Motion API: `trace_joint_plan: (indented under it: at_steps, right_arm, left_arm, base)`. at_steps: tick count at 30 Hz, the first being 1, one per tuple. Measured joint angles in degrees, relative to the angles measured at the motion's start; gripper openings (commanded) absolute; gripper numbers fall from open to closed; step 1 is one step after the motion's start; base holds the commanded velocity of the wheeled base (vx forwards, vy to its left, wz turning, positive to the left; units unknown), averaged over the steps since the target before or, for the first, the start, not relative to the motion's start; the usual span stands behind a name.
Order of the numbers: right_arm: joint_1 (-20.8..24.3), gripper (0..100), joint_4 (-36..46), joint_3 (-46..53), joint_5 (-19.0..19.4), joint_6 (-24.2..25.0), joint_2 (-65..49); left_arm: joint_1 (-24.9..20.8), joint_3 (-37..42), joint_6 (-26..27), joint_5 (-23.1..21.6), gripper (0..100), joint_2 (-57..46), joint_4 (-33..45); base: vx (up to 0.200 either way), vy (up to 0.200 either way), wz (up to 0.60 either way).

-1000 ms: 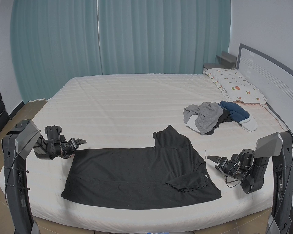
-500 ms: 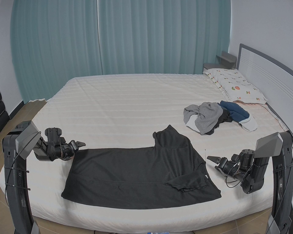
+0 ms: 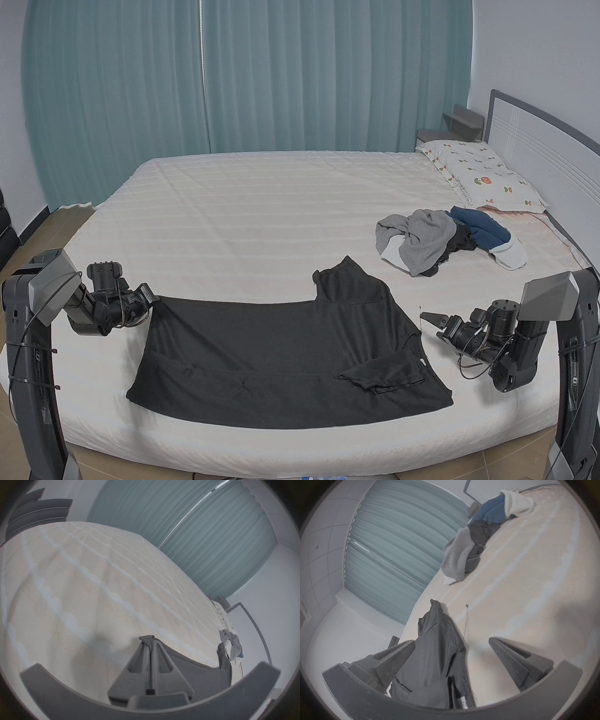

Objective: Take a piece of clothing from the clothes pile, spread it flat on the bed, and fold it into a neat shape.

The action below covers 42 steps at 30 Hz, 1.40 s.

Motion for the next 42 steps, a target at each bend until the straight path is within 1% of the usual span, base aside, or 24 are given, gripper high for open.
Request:
trace_joint_plan:
  at_steps: [3,6,10,15,21,27,34,38,39,42]
  right_arm:
    - [0.6,100,3.5,-3.3,0.0,-1.4,-0.5]
    - [1.3,100,10.1,-7.6,-0.4,-3.3,-1.0]
    - [3.1,100,18.0,-15.6,-2.9,-6.4,-1.1]
    - [5.9,100,31.6,-27.4,-5.7,-11.4,-0.5]
    - [8.5,100,43.1,-41.4,-8.5,-14.3,1.4]
    - [10.0,100,49.6,-52.6,-11.3,-15.5,5.4]
    - [10.8,100,53.6,-62.7,-13.2,-15.7,10.4]
    - [11.1,100,56.3,-68.0,-15.5,-15.7,13.0]
    - [11.1,0,56.9,-69.0,-16.2,-15.7,13.7]
    - [11.3,0,57.7,-70.5,-16.7,-15.5,15.1]
  left_arm:
    - [-0.1,0.5,-1.4,0.5,0,-0.1,-0.9]
    - [-0.1,0.9,-2.5,0.8,0,-0.3,-1.1]
    - [-0.1,1.5,-3.3,1.0,0,-0.6,-1.3]
    - [-0.1,2.2,-3.9,1.1,0,-0.9,-1.5]
    - [0.0,2.9,-4.3,1.2,0,-1.2,-1.6]
    - [0.2,3.2,-4.5,1.2,0,-1.3,-1.8]
    - [0.4,3.4,-4.6,1.2,0,-1.4,-1.8]
    - [0.4,3.5,-4.6,1.2,0,-1.4,-1.9]
    - [0.4,3.5,-4.6,1.2,0,-1.4,-1.9]
    - [0.4,3.5,-4.6,1.2,0,-1.4,-1.9]
  base:
    - [0.0,0.0,0.0]
    - [0.0,0.0,0.0]
    - [0.0,0.0,0.0]
    - [0.0,0.0,0.0]
    - [0.0,0.0,0.0]
    - [0.0,0.0,0.0]
    - [0.0,0.0,0.0]
    - [0.0,0.0,0.0]
    - [0.0,0.0,0.0]
    - [0.0,0.0,0.0]
